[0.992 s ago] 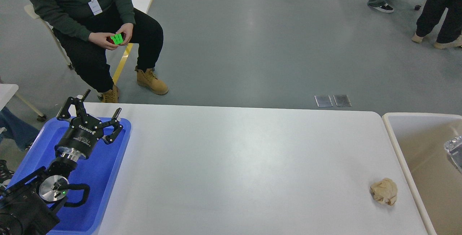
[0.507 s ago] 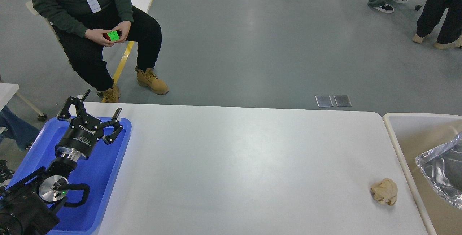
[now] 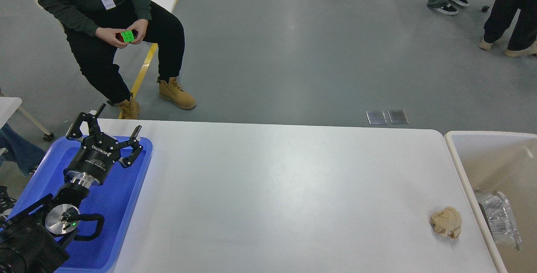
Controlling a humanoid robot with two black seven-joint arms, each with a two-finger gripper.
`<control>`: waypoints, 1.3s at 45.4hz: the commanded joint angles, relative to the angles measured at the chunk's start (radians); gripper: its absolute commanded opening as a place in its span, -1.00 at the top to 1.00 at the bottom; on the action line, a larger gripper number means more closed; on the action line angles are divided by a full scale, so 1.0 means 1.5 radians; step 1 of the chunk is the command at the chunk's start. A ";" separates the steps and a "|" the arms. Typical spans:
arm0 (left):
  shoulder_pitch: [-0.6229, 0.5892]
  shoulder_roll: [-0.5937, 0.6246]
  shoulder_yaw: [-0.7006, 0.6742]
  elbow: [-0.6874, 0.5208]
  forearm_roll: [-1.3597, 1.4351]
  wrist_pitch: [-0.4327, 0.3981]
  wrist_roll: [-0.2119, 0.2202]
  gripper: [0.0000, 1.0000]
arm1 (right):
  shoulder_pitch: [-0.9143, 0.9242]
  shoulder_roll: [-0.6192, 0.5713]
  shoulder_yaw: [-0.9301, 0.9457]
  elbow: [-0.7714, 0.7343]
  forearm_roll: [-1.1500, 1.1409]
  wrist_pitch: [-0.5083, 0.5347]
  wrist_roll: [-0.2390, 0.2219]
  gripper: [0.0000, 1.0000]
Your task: Tidy desktop
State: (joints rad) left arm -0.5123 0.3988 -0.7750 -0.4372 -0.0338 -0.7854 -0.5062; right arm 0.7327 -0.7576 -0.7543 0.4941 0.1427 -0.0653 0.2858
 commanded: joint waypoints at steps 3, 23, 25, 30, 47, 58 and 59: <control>0.000 0.000 -0.001 0.000 0.000 0.000 0.000 -0.98 | 0.009 -0.006 0.001 0.010 -0.003 -0.021 0.001 -0.99; -0.001 0.000 0.000 0.000 0.000 0.000 0.000 -0.98 | 0.290 -0.185 -0.001 0.184 -0.159 0.010 0.000 -0.99; 0.000 0.000 0.000 0.000 0.000 0.000 0.000 -0.98 | 0.317 -0.190 -0.001 0.195 -0.159 0.021 0.000 -0.99; 0.000 0.000 0.000 0.000 0.001 0.000 0.000 -0.98 | 0.388 -0.196 -0.002 0.215 -0.159 0.033 0.000 -0.99; 0.000 0.000 -0.001 0.000 0.001 0.000 0.000 -0.98 | 0.584 -0.129 -0.027 0.232 -0.167 0.096 0.000 -0.99; 0.000 0.000 -0.001 0.000 0.000 0.000 0.000 -0.98 | 0.687 0.004 -0.166 0.241 -0.163 0.127 -0.001 -0.99; 0.000 0.000 -0.001 0.000 0.001 0.000 0.000 -0.98 | 0.697 0.015 -0.179 0.245 -0.162 0.129 -0.001 -0.99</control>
State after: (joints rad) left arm -0.5125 0.3988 -0.7761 -0.4371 -0.0329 -0.7854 -0.5062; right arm 1.6169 -0.8936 -0.8575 0.8372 -0.1015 0.0821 0.2853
